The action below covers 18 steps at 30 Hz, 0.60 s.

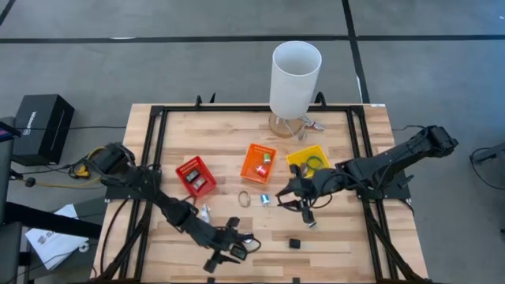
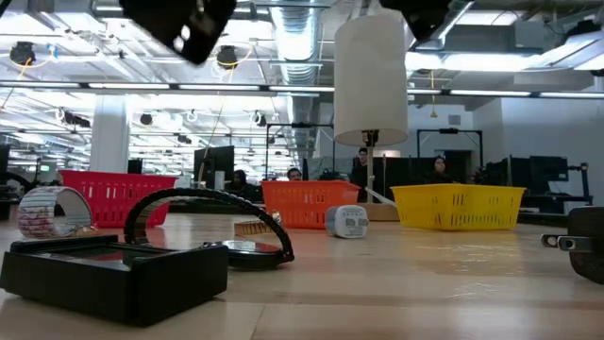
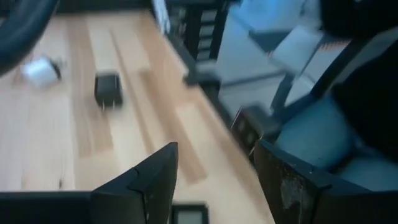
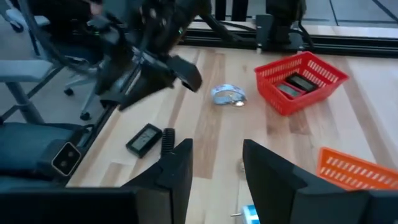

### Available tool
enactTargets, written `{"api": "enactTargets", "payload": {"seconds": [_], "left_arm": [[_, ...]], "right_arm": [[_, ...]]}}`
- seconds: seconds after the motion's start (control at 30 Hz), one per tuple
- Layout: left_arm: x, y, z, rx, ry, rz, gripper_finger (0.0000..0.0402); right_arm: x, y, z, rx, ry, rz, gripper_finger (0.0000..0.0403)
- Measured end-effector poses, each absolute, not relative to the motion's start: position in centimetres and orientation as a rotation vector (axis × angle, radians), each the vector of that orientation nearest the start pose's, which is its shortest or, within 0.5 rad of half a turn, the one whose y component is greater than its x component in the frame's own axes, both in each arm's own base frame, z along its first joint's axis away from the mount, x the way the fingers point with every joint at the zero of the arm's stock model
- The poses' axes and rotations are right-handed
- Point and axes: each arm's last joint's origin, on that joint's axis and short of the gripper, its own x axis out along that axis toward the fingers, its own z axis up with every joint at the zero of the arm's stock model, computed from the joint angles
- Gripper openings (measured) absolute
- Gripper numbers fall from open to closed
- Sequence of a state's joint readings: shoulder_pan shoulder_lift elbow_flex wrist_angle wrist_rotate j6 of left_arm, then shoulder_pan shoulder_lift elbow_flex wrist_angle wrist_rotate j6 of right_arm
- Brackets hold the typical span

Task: Pick & Place Office items
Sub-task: Put the black digital clock into the red bin

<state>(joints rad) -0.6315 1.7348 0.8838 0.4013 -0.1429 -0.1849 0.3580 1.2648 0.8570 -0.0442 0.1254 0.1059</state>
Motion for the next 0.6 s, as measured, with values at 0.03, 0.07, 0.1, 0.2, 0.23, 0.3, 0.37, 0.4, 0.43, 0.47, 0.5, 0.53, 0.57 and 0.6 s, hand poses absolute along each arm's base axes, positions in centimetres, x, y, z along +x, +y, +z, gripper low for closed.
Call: {"api": "enactTargets", "payload": {"seconds": [0.03,0.07,0.1,0.2,0.23,0.3,0.37,0.4,0.43,0.47,0.5,0.53,0.57,0.6], "left_arm": [[29.2,-20.8,17.4,0.003,0.491,-0.435,0.0206],[29.3,-20.9,17.0,0.011,0.511,-0.43,0.0205],[29.4,-20.9,16.5,0.018,0.525,-0.425,0.0204],[29.7,-20.7,14.8,0.044,0.592,-0.405,0.0203],[29.8,-20.6,14.2,0.047,0.613,-0.397,0.0203],[29.9,-20.5,13.4,0.049,0.639,-0.395,0.0203],[30.0,-20.5,12.9,0.046,0.656,-0.405,0.0202],[30.0,-20.5,12.7,0.047,0.66,-0.407,0.0202],[30.0,-20.5,12.5,0.048,0.666,-0.41,0.0202],[30.0,-20.6,12.4,0.05,0.672,-0.412,0.0203],[30.0,-20.6,12.1,0.05,0.678,-0.416,0.0203],[30.0,-20.6,11.9,0.053,0.689,-0.419,0.0203],[29.9,-20.6,11.7,0.056,0.701,-0.423,0.0202],[29.9,-20.6,11.5,0.056,0.709,-0.428,0.0202]], "right_arm": [[25.9,9.5,27.1,-0.006,0.45,0.209,0.0132],[25.9,9.6,27.1,-0.007,0.45,0.212,0.0132],[25.9,9.7,27.1,-0.008,0.45,0.215,0.0132],[25.8,9.7,27.1,-0.009,0.45,0.217,0.0132],[25.8,9.7,27.1,-0.009,0.45,0.216,0.0132],[25.9,9.6,27.1,-0.008,0.45,0.214,0.0132],[25.9,9.4,27.1,-0.007,0.45,0.206,0.0132],[26.0,9.3,27.1,-0.006,0.451,0.203,0.0132],[26.0,9.3,27.1,-0.005,0.451,0.201,0.0132],[26.0,9.3,27.1,-0.005,0.45,0.2,0.0132],[26.0,9.2,27.1,-0.005,0.451,0.198,0.0132],[26.0,9.1,27.1,-0.005,0.451,0.194,0.0132],[26.1,9.1,27.1,-0.005,0.451,0.194,0.0132],[26.1,9.1,27.1,-0.005,0.451,0.193,0.0132]]}}
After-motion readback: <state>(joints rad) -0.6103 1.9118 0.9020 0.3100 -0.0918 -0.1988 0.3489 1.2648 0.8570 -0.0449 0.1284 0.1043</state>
